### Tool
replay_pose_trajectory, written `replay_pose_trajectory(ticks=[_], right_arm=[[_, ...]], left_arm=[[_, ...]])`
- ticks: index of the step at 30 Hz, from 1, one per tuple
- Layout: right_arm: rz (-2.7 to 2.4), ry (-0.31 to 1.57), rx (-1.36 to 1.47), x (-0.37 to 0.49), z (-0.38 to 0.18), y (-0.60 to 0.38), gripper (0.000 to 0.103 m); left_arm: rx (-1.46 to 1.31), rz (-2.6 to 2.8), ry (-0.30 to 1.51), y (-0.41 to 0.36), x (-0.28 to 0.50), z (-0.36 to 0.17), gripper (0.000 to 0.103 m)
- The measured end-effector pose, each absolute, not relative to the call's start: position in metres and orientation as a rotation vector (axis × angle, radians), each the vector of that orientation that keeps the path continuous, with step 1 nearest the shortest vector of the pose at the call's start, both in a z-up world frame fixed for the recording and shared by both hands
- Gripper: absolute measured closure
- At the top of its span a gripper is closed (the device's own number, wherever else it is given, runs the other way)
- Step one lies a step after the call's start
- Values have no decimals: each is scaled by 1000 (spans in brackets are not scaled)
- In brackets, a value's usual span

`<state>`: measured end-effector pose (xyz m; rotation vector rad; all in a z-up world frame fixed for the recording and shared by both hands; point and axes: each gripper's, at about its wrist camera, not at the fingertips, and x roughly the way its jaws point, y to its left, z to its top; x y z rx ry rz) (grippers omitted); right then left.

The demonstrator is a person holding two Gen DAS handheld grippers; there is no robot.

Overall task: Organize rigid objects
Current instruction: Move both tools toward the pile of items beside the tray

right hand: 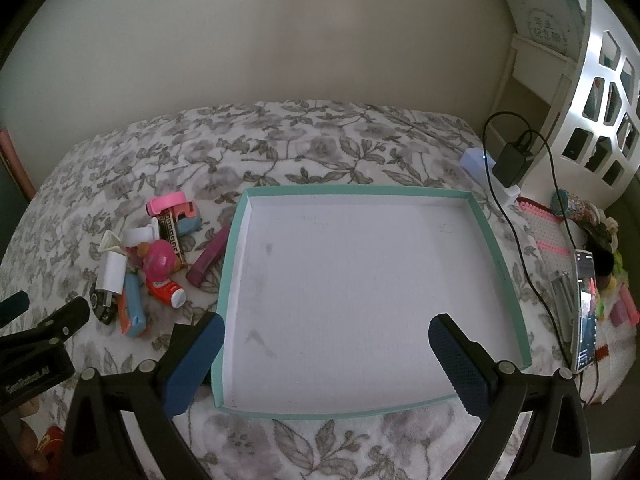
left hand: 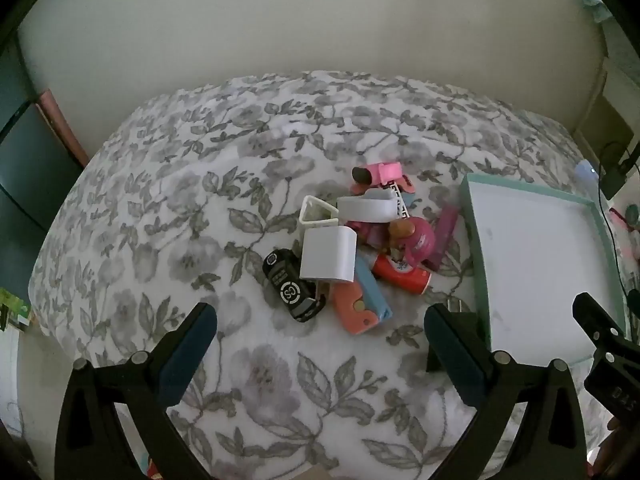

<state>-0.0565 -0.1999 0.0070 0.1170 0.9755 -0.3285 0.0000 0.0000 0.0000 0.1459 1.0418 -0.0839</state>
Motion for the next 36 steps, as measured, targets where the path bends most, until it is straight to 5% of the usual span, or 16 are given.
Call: replay_pose_trajectory(ticks=[36], right_arm=[[-337, 1020, 102, -48, -6, -203, 0]], left_arm=[[105, -45, 1095, 11, 9, -15, 0]])
